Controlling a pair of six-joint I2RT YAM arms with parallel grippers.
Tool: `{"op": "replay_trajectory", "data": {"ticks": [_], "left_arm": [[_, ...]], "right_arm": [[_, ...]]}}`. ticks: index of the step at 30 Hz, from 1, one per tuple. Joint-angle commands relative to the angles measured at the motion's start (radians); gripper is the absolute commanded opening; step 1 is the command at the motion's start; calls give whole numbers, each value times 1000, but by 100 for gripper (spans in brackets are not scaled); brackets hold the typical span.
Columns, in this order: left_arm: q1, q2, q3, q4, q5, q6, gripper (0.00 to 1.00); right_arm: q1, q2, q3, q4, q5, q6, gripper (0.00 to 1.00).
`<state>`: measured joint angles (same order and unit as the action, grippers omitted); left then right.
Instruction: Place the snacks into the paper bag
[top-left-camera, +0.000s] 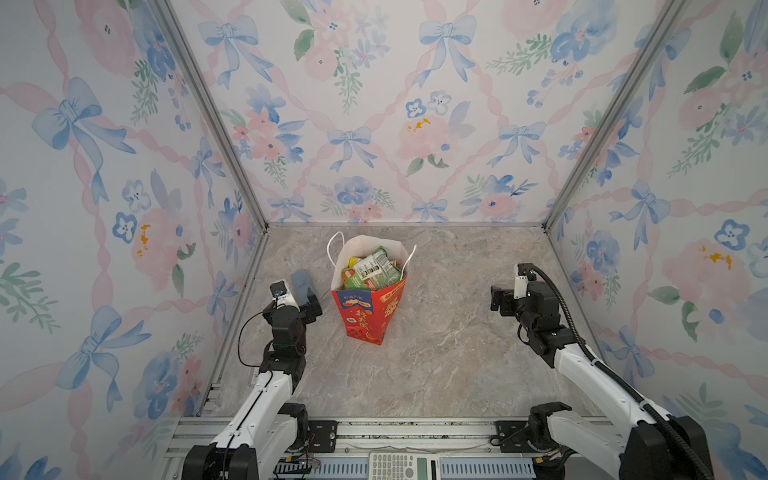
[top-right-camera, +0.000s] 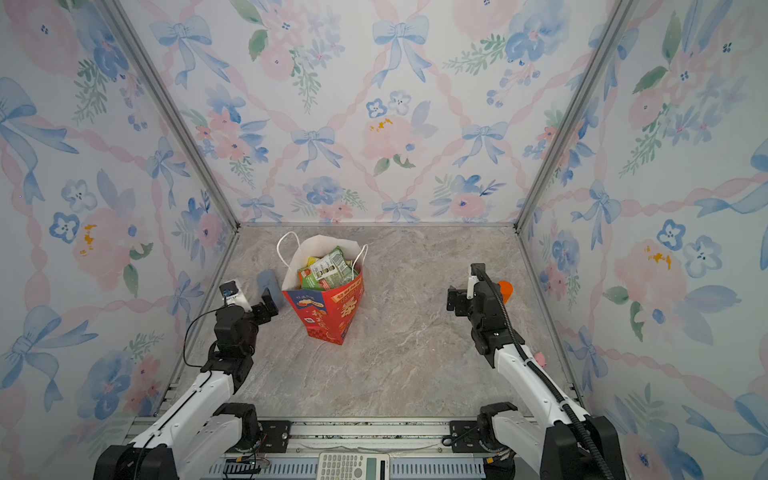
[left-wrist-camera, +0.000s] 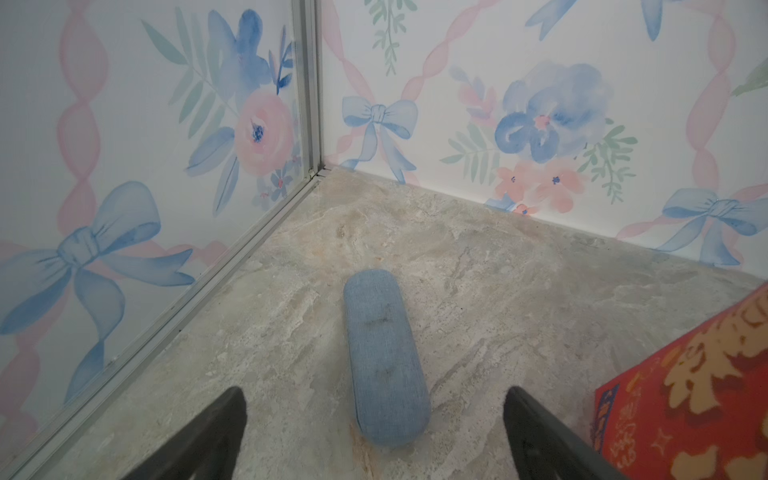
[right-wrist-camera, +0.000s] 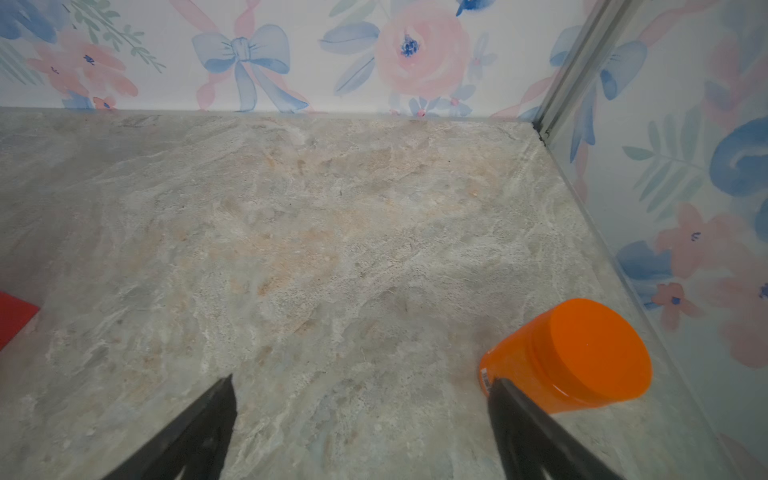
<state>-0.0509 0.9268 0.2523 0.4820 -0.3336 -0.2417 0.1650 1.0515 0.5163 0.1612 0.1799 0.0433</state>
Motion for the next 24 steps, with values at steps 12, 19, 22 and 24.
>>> {"op": "replay_trajectory", "data": {"ticks": [12,19,22,24], "left_arm": [[10,267,-115,469,85,126,98],[14,350,-106,583,157,136,98],[14,374,-90,584,159,152,98],[14,383,-83,584,160,159,98]], "right_arm": [[-18,342,-190,737,42,-129,96],[-33,492,-260,1008,9,-128,96],[-33,522,-259,1035,14,-131,97],[-33,515,-257,1020,24,-128,96]]}}
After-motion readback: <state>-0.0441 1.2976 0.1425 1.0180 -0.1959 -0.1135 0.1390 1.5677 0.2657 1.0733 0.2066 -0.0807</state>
